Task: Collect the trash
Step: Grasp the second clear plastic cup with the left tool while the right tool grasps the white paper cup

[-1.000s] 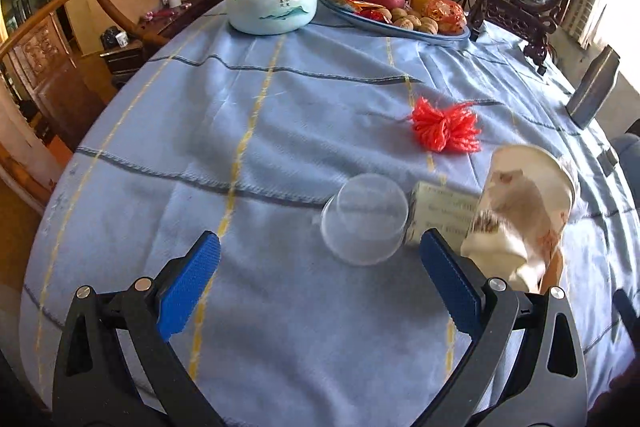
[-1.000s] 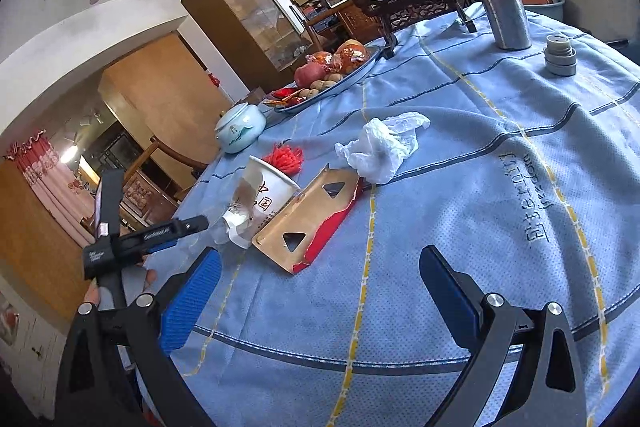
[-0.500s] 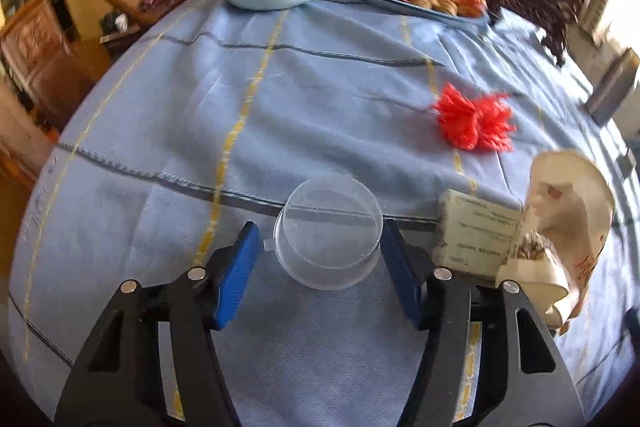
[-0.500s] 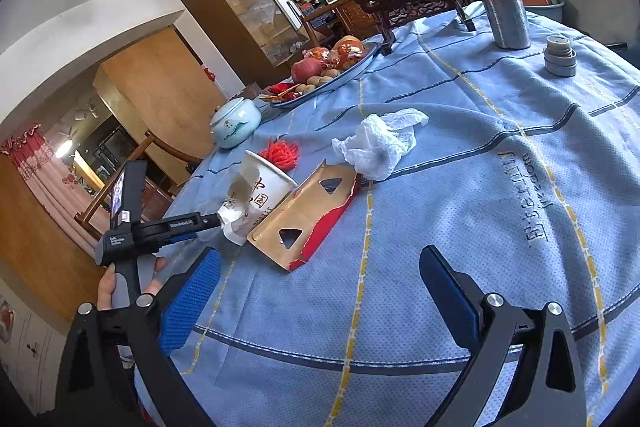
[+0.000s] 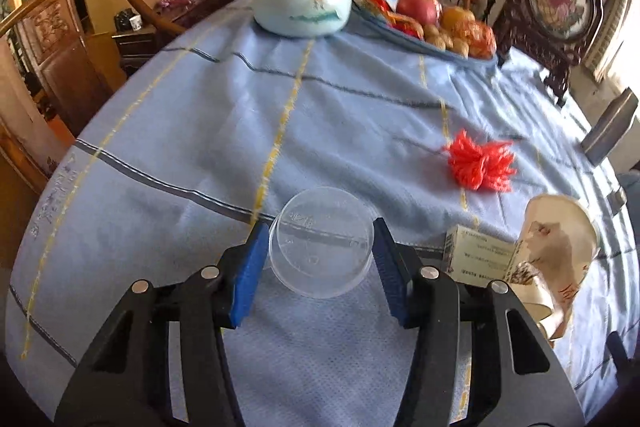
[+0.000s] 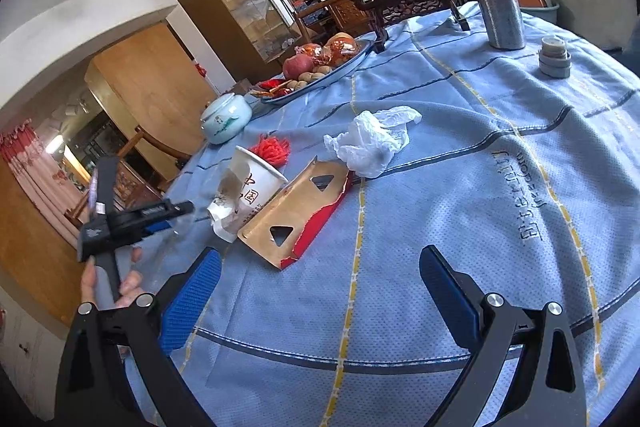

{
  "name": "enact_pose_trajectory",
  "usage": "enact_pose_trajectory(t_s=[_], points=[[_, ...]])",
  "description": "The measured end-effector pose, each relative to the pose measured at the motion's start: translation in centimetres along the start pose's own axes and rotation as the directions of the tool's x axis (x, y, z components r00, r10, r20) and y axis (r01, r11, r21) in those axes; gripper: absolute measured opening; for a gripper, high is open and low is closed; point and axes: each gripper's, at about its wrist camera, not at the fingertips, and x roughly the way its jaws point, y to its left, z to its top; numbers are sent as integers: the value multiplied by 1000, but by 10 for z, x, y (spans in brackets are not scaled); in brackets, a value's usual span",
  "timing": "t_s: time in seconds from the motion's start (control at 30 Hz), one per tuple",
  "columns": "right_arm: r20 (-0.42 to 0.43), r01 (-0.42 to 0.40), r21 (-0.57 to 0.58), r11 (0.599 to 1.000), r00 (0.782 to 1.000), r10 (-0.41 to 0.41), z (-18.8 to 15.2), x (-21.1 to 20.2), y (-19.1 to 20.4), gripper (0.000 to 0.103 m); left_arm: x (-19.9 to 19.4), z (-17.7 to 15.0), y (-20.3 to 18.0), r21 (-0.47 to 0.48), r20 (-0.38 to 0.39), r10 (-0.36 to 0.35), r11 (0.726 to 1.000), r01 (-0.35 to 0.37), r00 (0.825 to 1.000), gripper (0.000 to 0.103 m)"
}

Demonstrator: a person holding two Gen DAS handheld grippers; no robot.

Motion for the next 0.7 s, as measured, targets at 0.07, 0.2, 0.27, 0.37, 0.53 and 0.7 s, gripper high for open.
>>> enact_pose_trajectory(t_s=[0.07, 0.2, 0.27, 0.37, 0.53, 0.7], points=[[-16, 11, -52, 999, 1000, -12, 2, 5, 11, 98, -5, 0, 5, -16, 13, -15, 1000, 16, 1000, 53], [-74, -32, -141, 990, 997, 22, 20, 19, 46, 98, -11, -2, 14, -44, 18, -45, 998, 46, 999, 53], [-118, -89, -140, 986, 990, 73, 32, 32, 61, 98, -14, -1, 19, -63, 24, -55, 996, 57, 998, 53], [-161, -118, -121, 986, 982, 98, 44, 58, 76, 98, -19, -1, 26, -82, 40, -61, 995, 64, 997, 53], [-247, -123, -89, 988, 964, 98, 45, 102, 84, 97, -24, -2, 29, -80, 58, -63, 995, 68, 996, 53], [-274, -113, -35, 993, 957, 100, 53, 135, 79, 96, -23, -3, 21, -44, 46, -69, 997, 71, 997, 53]])
